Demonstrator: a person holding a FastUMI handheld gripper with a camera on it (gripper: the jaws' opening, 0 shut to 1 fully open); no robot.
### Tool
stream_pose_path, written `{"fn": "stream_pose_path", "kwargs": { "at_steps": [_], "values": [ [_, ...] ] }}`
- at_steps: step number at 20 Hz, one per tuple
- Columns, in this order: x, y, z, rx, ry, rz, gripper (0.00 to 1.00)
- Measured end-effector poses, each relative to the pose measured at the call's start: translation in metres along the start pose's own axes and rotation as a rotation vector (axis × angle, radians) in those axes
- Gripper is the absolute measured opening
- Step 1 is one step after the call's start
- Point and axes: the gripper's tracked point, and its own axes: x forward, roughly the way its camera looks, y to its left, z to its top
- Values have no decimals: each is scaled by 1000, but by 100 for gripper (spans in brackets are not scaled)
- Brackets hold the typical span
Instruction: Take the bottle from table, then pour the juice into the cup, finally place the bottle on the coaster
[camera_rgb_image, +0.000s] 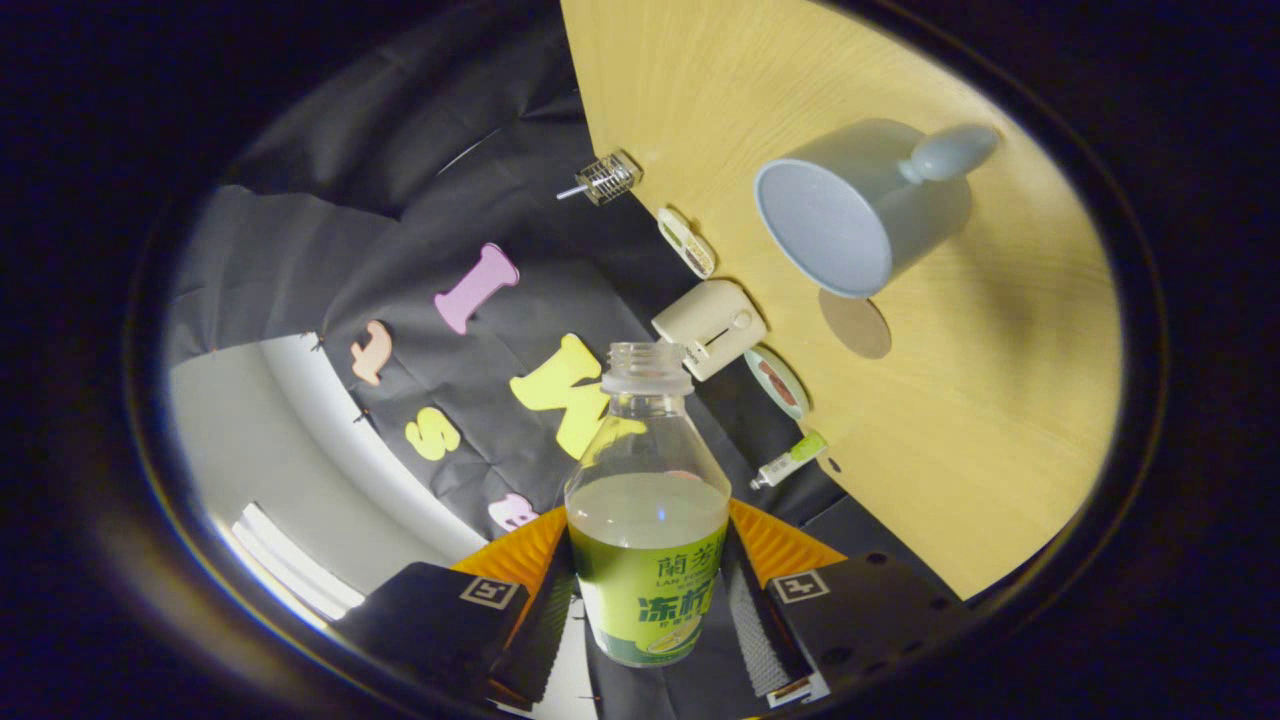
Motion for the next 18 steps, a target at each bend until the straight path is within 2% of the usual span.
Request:
{"fn": "stream_pose_path", "kwargs": {
  "at_steps": [4,6,11,14,18],
  "values": [
    [7,2,-8,-252,8,-49,77],
    [8,-7,-10,-373,10,-121,77],
    [1,-3,-14,-587,-6,-181,77],
    [9,-1,-16,-810,6,-249,77],
    [27,18,-13,-1147,10,-287,77]
  ]
}}
